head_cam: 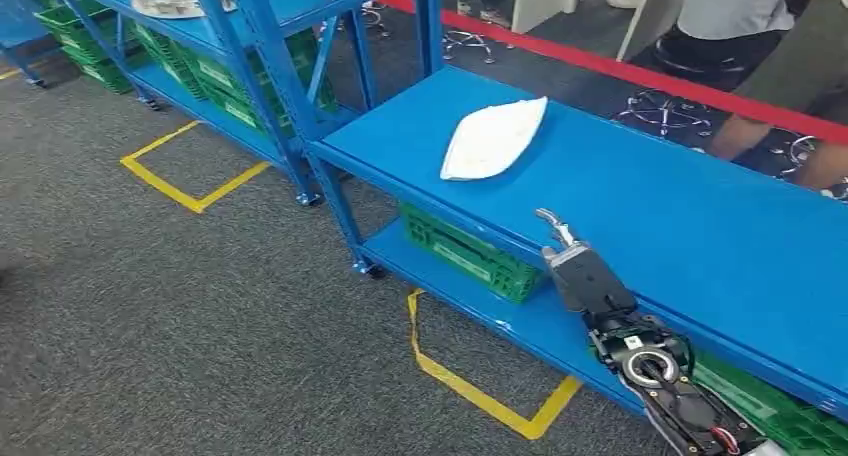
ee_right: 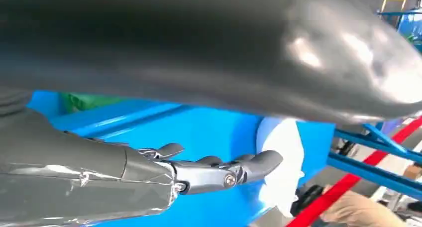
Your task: Take the parts from the cabinet and place them on the table.
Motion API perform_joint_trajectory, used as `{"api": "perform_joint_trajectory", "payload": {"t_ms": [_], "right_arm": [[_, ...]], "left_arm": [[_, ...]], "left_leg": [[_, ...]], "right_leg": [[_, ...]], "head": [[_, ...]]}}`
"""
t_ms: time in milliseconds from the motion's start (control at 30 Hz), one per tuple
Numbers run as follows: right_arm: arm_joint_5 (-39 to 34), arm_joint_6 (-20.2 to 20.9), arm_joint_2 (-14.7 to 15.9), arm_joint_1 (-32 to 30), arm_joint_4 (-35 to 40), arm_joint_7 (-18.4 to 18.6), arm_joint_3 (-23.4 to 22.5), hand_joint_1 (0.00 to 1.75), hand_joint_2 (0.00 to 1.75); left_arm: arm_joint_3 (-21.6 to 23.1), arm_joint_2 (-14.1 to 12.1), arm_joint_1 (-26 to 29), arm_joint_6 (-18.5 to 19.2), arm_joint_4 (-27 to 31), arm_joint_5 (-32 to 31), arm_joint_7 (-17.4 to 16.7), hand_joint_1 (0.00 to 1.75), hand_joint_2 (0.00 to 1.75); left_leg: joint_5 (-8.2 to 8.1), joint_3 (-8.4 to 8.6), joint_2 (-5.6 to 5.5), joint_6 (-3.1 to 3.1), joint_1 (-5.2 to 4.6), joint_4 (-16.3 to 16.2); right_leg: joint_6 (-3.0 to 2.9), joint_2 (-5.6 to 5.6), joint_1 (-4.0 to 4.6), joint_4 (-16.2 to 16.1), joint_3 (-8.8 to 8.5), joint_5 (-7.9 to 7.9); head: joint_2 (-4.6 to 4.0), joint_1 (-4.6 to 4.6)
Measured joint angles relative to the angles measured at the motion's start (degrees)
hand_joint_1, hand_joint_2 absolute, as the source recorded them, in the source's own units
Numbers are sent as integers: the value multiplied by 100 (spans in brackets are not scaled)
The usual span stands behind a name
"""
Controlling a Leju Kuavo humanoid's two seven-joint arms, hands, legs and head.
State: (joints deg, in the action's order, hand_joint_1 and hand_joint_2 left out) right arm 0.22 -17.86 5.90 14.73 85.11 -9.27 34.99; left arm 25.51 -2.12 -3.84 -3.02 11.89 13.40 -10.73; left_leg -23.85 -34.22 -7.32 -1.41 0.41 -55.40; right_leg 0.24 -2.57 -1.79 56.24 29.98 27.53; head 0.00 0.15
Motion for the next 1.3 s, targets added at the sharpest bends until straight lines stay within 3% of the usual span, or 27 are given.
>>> {"api": "perform_joint_trajectory", "payload": {"t_ms": [33, 67, 133, 167, 200, 233, 300, 333, 367, 467, 500, 533, 567, 600, 633, 700, 833, 933, 1300], "right_arm": [[4, 9, 0, 6, -2, 2, -9, 0, 0], [4, 7, 0, 21, 0, -9, -11, 0, 0], [-11, 26, 0, 4, -11, -31, -11, 0, 0], [-37, 26, 0, -4, -22, -44, -13, 0, 0], [-59, 33, 0, -5, -33, -55, -13, 0, 0], [-81, 35, 0, -4, -39, -70, -13, 0, 0], [-127, 44, 0, -4, -48, -120, -20, 0, 0], [-162, 52, -2, -1, -57, -148, -30, 0, 0], [-203, 70, -2, -2, -63, -190, -35, 0, 0], [-284, 125, -2, -3, -105, -269, -39, 0, 0], [-286, 129, -4, -6, -107, -289, -44, 0, 0], [-289, 129, -4, -8, -124, -308, -61, 0, 0], [-295, 129, -4, 4, -136, -328, -72, 0, 0], [-313, 129, -9, -4, -153, -350, -74, 0, 0], [-321, 138, -11, -17, -166, -367, -68, 0, 0], [-370, 138, -15, -10, -214, -409, -79, 0, 0], [-398, 140, -50, -31, -317, -494, -118, 0, 0], [-435, 157, -63, -40, -367, -573, -136, 0, 0], [-479, 153, -90, -149, -463, -697, -236, 0, 0]], "left_arm": [[0, 31, -15, -2, 0, 0, 0, 0, 0], [0, 31, -29, -4, 0, 9, 0, 0, 0], [0, 31, -46, -7, 0, 26, 0, 0, 0], [0, 31, -43, -7, 0, 50, 2, 0, 0], [0, 31, -43, -4, 0, 88, 2, 0, 0], [0, 28, -39, -5, 0, 129, 2, 0, 0], [0, 4, -32, -7, 0, 195, 2, 0, 0], [0, -15, -36, -7, 0, 236, -2, 0, 0], [0, -37, -49, -15, 0, 271, -11, 0, 0], [-2, -76, -48, -59, 0, 352, -11, 0, 0], [-2, -90, -51, -59, 0, 367, -11, 0, 0], [-4, -92, -48, -57, -2, 380, 0, 0, 0], [-4, -98, -42, -57, -2, 383, 13, 0, 0], [-4, -118, -44, -57, -2, 402, 37, 0, 0], [-4, -127, -45, -57, -2, 417, 57, 0, 0], [-4, -162, -50, -57, -2, 437, 79, 0, 0], [-9, -194, -45, -57, -2, 479, 96, 0, 0], [-9, -208, -46, -57, -2, 479, 111, 0, 0], [-9, -243, -43, -66, -2, 479, 103, 0, 0]], "left_leg": [[-93, -68, 361, -53, -40, -164], [-284, -270, 549, -94, -18, -535], [-632, -772, 656, -151, 17, -1455], [-671, -936, 676, -167, 33, -1721], [-587, -948, 683, -175, 50, -1705], [-403, -830, 686, -176, 64, -1449], [71, -298, 705, -145, 68, -449], [157, -49, 758, -108, 61, 7], [123, -28, 755, -77, 9, 80], [97, -28, 741, 27, -29, 77], [136, 42, 737, 87, 22, 182], [133, 87, 738, 18, -28, 198], [110, 113, 727, 13, -5, 189], [91, 128, 720, 36, -31, 181], [77, 143, 713, 54, -43, 178], [58, 142, 707, 80, -43, 164], [41, 140, 708, 93, -44, 155], [36, 140, 707, 99, -45, 149], [43, 150, 709, 84, -7, 158]], "right_leg": [[-17, 42, 8, -33, -28, -8], [-46, 105, 14, -40, -36, -10], [-71, 223, 24, -40, -38, 3], [-77, 268, 22, -40, -36, 14], [-76, 298, 16, -40, -39, 16], [-71, 317, 12, -40, -46, 23], [-42, 338, 3, -41, -75, 43], [-23, 342, 7, -43, -83, 55], [23, 343, 45, -37, -71, 80], [131, 352, 19, -111, -128, 82], [178, 344, 21, -109, -145, 116], [130, 339, 45, -69, -125, 121], [-69, 350, 45, -140, -155, 42], [-190, 356, 34, -185, -218, 169], [-72, 362, 26, -191, -234, 116], [9, 369, 21, -232, -269, 135], [21, 368, 20, -252, -283, 129], [104, 368, 15, -258, -285, 131], [106, 368, 70, -258, -286, 137]], "head": [[0, -56], [0, -125], [0, -151], [0, -162], [0, -182], [0, -216], [0, -280], [0, -310], [0, -350], [0, -295], [0, -297], [0, -248], [0, -208], [0, -175], [0, -177], [0, -120], [0, -33], [0, -2], [0, -35]]}}
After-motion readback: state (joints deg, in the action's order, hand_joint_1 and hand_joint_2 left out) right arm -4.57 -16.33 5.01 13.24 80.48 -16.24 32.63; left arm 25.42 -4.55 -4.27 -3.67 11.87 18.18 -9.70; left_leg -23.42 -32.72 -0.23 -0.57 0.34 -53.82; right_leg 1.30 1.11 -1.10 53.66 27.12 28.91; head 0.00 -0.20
